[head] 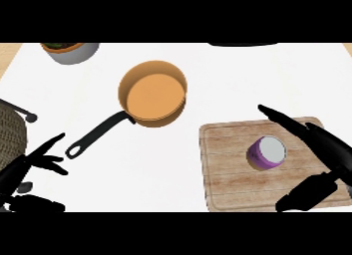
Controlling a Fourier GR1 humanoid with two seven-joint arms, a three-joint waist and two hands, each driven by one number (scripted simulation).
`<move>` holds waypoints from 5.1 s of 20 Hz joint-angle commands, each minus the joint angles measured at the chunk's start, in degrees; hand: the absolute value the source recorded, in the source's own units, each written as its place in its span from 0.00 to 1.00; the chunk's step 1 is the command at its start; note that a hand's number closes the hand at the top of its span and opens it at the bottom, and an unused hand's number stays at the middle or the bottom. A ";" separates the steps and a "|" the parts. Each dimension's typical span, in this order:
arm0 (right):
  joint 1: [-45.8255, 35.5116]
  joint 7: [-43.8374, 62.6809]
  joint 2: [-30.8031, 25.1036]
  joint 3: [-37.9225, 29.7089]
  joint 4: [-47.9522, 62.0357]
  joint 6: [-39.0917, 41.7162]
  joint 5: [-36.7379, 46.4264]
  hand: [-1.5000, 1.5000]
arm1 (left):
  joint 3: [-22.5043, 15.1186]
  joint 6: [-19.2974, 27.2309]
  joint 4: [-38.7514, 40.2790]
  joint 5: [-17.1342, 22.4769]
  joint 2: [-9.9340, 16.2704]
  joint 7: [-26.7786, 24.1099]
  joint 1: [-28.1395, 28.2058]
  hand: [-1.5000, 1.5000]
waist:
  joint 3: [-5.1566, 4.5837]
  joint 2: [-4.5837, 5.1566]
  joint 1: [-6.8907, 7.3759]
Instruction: Pick the can from the cutting board and place it in the pot
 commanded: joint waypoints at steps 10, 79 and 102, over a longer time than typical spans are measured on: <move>-1.03 -1.26 -1.72 -1.40 4.23 1.57 1.98 0.00 | -6.56 2.01 6.62 23.77 -7.12 15.65 0.49 0.50 | -1.29 0.82 -0.36; 1.79 -3.56 22.24 -14.88 -8.66 -10.43 28.72 1.00 | -25.56 20.92 1.57 40.58 -6.25 39.29 -5.34 0.50 | -1.40 -0.11 0.89; -49.17 19.23 35.78 -5.21 31.24 1.67 43.82 1.00 | -28.56 22.21 1.47 38.96 -7.02 36.64 -2.27 0.50 | -1.37 0.26 2.41</move>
